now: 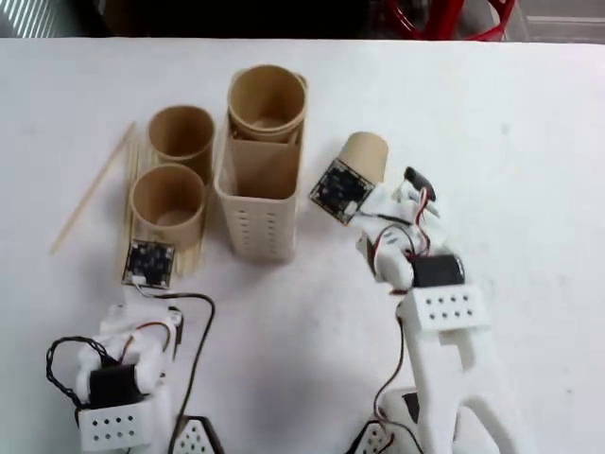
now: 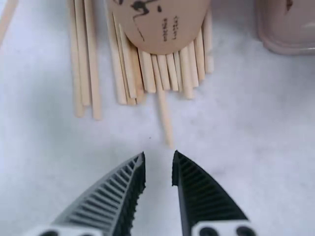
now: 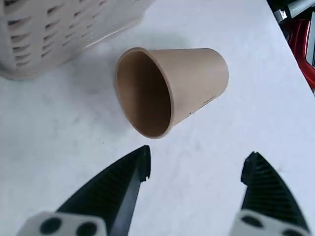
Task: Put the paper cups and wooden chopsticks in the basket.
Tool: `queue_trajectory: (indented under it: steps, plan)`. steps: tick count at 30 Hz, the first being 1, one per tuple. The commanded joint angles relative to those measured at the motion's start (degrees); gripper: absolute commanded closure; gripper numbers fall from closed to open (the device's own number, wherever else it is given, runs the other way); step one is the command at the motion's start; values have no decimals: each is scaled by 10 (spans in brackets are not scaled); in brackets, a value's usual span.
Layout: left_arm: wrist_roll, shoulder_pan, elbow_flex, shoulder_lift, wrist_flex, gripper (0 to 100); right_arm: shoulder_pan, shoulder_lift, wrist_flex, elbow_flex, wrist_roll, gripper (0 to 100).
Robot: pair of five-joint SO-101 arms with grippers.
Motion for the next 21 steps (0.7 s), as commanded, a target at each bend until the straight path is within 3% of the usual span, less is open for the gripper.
queue_trajectory:
  steps: [1, 9, 21]
  plan:
    - [-2, 6, -1, -5, 4, 890, -14, -29, -5, 23, 5, 697]
    - [-2, 6, -1, -5, 4, 890, -22, -12, -88, 50, 1, 635]
    - [-2, 6, -1, -5, 4, 890, -1, 196, -202, -8, 1, 635]
